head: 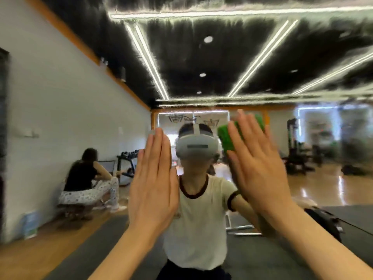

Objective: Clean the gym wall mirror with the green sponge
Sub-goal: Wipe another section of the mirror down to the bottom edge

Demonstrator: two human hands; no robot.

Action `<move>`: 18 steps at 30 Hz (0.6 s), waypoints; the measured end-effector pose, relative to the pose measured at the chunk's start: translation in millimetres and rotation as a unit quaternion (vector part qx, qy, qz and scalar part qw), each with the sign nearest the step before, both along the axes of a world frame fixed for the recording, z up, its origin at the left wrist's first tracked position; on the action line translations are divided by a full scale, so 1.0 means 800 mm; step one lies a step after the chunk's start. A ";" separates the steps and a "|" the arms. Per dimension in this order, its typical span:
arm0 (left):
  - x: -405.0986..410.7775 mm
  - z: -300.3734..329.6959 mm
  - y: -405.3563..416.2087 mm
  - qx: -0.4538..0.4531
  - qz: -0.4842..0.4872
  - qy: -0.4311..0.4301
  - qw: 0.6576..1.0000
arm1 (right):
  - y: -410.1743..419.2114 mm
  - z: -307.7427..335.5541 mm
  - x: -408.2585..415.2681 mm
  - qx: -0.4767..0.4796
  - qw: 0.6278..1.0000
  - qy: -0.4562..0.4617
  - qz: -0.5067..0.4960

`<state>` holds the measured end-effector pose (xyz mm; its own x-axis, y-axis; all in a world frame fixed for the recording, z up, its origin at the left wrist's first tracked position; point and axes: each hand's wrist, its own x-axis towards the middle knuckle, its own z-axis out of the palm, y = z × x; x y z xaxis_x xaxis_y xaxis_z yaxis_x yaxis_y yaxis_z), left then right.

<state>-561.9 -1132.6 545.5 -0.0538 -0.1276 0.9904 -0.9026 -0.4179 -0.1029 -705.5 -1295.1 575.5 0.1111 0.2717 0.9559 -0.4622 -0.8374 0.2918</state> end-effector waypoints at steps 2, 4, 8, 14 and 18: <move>-0.003 0.000 0.000 -0.004 0.004 -0.002 1.000 | -0.030 0.005 -0.036 0.129 0.988 -0.083 0.021; -0.003 0.001 -0.001 -0.006 0.012 -0.003 1.000 | -0.016 0.014 -0.026 0.181 0.972 -0.145 0.036; -0.002 0.000 -0.002 -0.003 0.020 0.004 1.000 | 0.070 0.034 0.067 -0.009 1.000 0.004 0.021; 0.000 -0.002 0.000 0.004 0.024 -0.001 1.000 | -0.017 0.074 -0.010 0.000 1.000 -0.005 -0.002; -0.002 -0.003 0.000 -0.001 0.019 0.003 1.000 | -0.040 0.075 -0.051 0.171 0.974 -0.142 0.043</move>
